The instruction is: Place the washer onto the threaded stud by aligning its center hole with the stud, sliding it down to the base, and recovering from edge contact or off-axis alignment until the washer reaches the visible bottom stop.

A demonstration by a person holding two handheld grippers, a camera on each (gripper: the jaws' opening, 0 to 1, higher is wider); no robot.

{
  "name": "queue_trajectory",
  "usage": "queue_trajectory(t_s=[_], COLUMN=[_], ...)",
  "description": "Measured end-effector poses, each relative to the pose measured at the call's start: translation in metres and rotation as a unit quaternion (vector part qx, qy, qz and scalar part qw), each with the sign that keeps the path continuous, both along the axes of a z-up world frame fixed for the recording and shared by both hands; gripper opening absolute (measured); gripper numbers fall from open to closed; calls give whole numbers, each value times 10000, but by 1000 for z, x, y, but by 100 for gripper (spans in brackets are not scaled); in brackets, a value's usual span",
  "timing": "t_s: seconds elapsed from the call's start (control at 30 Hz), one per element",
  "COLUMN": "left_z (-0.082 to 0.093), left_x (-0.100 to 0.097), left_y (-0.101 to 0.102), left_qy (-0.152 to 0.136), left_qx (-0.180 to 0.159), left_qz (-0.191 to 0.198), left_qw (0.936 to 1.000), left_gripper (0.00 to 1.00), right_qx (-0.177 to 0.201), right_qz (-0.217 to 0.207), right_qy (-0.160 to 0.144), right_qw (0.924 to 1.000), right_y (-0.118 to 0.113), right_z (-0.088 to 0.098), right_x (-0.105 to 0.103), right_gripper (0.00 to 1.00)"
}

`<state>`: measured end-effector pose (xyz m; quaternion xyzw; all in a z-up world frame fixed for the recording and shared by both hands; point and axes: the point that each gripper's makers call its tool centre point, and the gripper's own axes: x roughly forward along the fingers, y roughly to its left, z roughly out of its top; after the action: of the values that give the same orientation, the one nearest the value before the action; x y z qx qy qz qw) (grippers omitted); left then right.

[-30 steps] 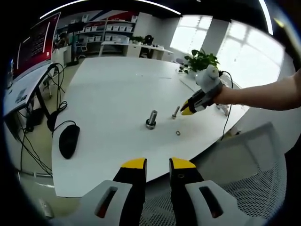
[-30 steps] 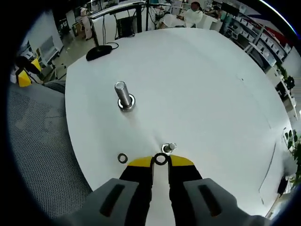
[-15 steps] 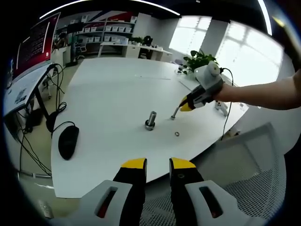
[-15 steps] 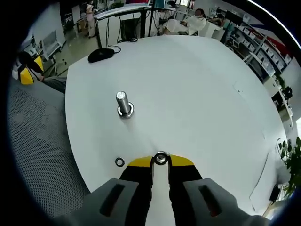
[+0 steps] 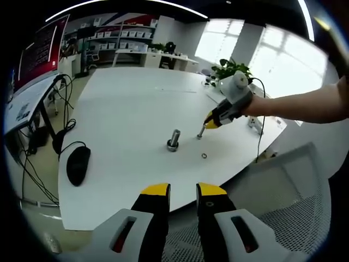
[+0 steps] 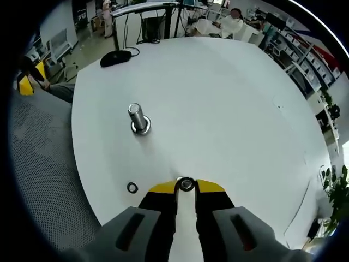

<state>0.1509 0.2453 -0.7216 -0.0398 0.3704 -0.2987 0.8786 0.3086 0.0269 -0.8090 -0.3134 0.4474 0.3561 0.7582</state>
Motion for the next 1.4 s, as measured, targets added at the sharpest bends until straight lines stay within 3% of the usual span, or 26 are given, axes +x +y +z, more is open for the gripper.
queue_trajectory(t_s=[0.87, 1.4], left_z=[-2, -3], left_x=[0, 0], left_y=[1, 1], left_qy=[46, 66], left_qx=[5, 21], left_qz=[9, 22], left_qw=[10000, 10000], left_gripper=[16, 16], right_qx=[0, 22], right_qz=[-258, -408], right_qy=[408, 404], right_qw=[9988, 9983], right_y=[1, -2], right_z=[-46, -50], right_x=[5, 4], right_gripper=[14, 19])
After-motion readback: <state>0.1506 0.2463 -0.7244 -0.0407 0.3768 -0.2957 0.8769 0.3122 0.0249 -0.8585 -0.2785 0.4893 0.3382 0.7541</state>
